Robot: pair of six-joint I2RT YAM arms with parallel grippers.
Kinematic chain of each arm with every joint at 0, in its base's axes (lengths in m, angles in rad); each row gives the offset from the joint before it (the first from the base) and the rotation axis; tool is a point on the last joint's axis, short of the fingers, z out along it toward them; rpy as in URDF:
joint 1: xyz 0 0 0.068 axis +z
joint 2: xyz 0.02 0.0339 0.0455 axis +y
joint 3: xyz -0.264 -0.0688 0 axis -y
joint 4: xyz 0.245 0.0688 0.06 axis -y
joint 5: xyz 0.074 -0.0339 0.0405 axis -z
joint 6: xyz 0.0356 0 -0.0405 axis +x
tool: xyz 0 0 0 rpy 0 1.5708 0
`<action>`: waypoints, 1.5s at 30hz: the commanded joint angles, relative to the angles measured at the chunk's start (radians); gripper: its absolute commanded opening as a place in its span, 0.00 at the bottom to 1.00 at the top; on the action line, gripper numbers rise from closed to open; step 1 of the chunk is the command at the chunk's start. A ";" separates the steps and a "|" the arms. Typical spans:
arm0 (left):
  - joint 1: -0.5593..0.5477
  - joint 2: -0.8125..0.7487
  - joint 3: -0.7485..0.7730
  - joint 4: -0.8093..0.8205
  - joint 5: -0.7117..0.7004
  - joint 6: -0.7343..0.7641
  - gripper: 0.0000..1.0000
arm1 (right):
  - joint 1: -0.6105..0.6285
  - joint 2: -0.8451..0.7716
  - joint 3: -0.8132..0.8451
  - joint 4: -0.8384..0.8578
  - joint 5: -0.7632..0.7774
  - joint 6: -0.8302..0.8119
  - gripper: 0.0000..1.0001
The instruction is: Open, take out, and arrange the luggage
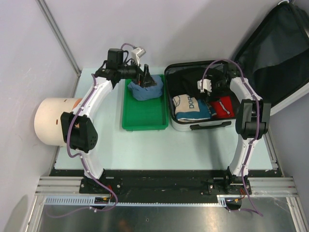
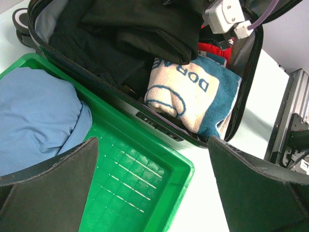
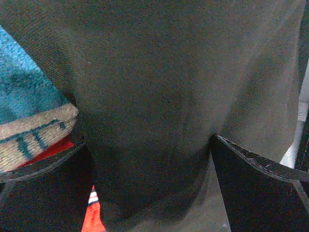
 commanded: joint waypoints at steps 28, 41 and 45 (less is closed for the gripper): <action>0.060 -0.035 -0.007 0.009 0.052 -0.012 0.98 | -0.012 0.007 0.094 0.561 -0.059 0.505 0.00; 0.104 -0.066 -0.037 0.009 0.052 -0.017 0.96 | -0.010 -0.213 -0.030 0.738 -0.034 0.585 0.00; 0.120 -0.079 -0.059 0.011 0.054 -0.013 0.96 | 0.005 -0.332 -0.100 0.731 -0.029 0.550 0.00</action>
